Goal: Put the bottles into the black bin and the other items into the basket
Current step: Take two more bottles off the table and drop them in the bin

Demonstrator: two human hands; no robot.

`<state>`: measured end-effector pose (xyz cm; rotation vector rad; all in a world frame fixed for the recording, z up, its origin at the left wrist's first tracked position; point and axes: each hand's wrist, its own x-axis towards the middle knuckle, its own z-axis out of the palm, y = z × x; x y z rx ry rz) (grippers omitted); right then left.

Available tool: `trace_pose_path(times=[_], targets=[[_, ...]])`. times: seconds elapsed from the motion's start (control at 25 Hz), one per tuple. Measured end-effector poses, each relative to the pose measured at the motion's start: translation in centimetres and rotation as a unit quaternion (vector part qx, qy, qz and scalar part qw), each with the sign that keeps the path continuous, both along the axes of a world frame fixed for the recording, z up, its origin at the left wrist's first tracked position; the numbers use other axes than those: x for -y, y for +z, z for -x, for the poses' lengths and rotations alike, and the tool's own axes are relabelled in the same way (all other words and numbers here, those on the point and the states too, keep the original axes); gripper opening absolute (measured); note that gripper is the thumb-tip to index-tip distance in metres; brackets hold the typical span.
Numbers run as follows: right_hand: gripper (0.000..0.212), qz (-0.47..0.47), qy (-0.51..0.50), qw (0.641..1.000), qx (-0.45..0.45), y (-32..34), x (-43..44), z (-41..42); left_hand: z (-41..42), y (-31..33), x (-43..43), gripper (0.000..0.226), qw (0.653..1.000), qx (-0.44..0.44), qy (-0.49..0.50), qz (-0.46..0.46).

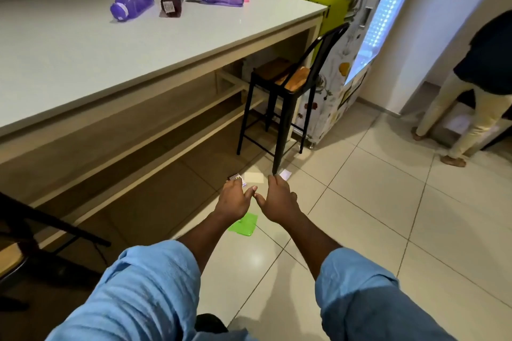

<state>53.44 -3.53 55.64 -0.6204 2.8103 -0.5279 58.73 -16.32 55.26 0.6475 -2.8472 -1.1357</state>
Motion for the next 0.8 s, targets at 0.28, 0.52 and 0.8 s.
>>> trace_pose_path(times=[0.28,0.52,0.8], targets=[[0.058,-0.002,0.034,0.999,-0.001,-1.6,2.8,12.1,11.3,-1.9,2.8,0.044,0.999,0.015,0.046,0.015],[0.064,0.002,0.043,0.999,-0.009,-0.3,6.4,23.1,21.2,-2.1,7.3,0.050,0.996,0.043,0.071,0.013],[0.060,0.080,0.104,0.990,-0.047,2.9,11.7,34.5,31.0,1.5,10.1,0.050,0.994,-0.023,0.103,0.024]])
